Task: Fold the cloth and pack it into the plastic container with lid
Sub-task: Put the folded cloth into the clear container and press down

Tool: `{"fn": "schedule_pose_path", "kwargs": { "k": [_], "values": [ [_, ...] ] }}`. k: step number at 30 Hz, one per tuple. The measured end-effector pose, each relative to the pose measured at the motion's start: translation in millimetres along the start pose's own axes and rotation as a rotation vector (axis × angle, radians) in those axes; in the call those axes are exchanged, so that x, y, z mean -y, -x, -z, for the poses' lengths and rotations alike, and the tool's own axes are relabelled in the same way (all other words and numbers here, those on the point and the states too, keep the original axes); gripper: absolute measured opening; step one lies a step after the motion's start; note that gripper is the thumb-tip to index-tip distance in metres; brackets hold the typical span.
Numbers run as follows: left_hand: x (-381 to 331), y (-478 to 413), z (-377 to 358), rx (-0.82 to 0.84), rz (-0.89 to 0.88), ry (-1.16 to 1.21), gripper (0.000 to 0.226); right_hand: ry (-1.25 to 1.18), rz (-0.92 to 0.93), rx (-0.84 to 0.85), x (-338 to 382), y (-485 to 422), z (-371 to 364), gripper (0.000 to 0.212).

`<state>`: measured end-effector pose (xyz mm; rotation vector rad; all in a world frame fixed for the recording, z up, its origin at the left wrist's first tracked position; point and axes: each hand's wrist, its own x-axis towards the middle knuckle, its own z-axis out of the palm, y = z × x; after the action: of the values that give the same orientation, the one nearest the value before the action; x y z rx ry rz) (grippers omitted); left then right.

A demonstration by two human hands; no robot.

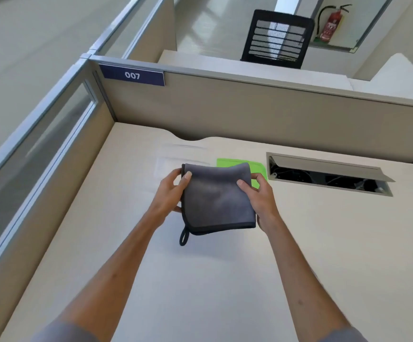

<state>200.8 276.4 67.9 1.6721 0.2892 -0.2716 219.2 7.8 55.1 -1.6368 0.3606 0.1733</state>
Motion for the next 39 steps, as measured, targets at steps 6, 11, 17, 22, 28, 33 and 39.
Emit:
{"fn": "schedule_pose_path", "kwargs": {
  "k": [6, 11, 17, 22, 28, 33, 39],
  "values": [
    [-34.0, -63.0, 61.1, -0.007, 0.029, 0.012, 0.048, 0.005, 0.015, -0.058, 30.4, -49.7, -65.5, 0.027],
    [-35.7, -108.6, 84.3, -0.026, 0.026, 0.018, 0.045, 0.017, 0.0, -0.102, 37.3, -86.8, -101.6, 0.029],
    [-25.2, -147.9, 86.8, -0.182, 0.044, 0.067, 0.042, 0.012, -0.043, -0.101, 28.1, -109.0, -127.0, 0.029],
    [-25.0, -166.1, 86.9, -0.207, 0.027, 0.076, 0.04, 0.001, -0.046, -0.108, 34.5, -121.4, -130.8, 0.028],
    [-38.5, -175.7, 88.0, -0.213, -0.029, 0.056, 0.037, 0.02, -0.022, -0.146, 50.3, -131.2, -133.7, 0.026],
    [-22.7, -170.9, 91.3, -0.181, -0.007, -0.011, 0.04, 0.154, -0.027, -0.126, 43.8, -129.0, -136.0, 0.03],
    [-2.0, -159.6, 97.6, -0.191, -0.055, -0.284, 0.043, 0.418, 0.018, -0.094, 36.1, -118.4, -125.0, 0.017]
  ]
}}
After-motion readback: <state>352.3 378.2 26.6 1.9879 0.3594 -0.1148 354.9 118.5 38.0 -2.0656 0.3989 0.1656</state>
